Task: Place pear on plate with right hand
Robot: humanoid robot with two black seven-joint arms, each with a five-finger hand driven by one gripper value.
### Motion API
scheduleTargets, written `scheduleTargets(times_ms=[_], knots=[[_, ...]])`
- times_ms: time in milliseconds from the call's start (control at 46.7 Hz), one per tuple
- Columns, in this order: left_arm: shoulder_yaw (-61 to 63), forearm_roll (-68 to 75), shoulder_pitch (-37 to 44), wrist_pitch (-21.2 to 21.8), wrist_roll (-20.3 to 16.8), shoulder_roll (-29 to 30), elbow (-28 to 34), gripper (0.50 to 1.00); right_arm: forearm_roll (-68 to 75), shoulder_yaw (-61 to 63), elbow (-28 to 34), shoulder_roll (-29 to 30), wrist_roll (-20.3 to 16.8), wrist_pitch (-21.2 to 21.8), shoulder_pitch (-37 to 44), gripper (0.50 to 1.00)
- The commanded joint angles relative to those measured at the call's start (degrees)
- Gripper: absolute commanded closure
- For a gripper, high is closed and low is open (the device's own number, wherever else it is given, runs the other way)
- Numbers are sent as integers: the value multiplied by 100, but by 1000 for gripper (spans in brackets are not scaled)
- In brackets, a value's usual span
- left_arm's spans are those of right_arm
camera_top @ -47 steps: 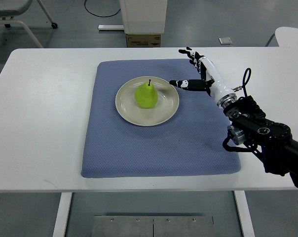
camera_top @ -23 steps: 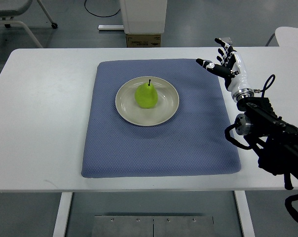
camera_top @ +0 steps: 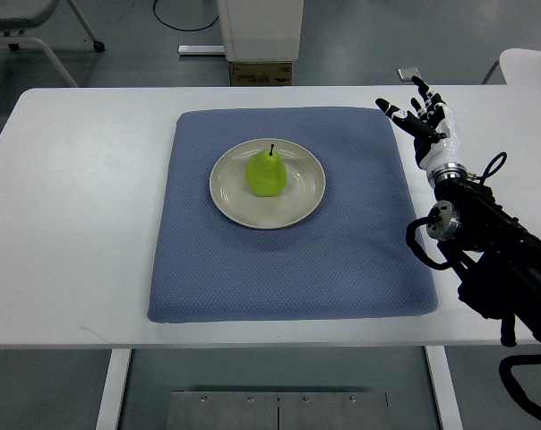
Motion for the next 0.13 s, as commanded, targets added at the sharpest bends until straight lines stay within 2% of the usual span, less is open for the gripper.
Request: scheduleTargets(times_ms=[0, 107], knots=[[-1, -1, 0, 0, 0, 0, 1, 500, 1, 26, 6, 12, 0, 0, 0, 500], [-1, -1, 0, 0, 0, 0, 1, 500, 1, 17, 15, 12, 0, 0, -1, 500]])
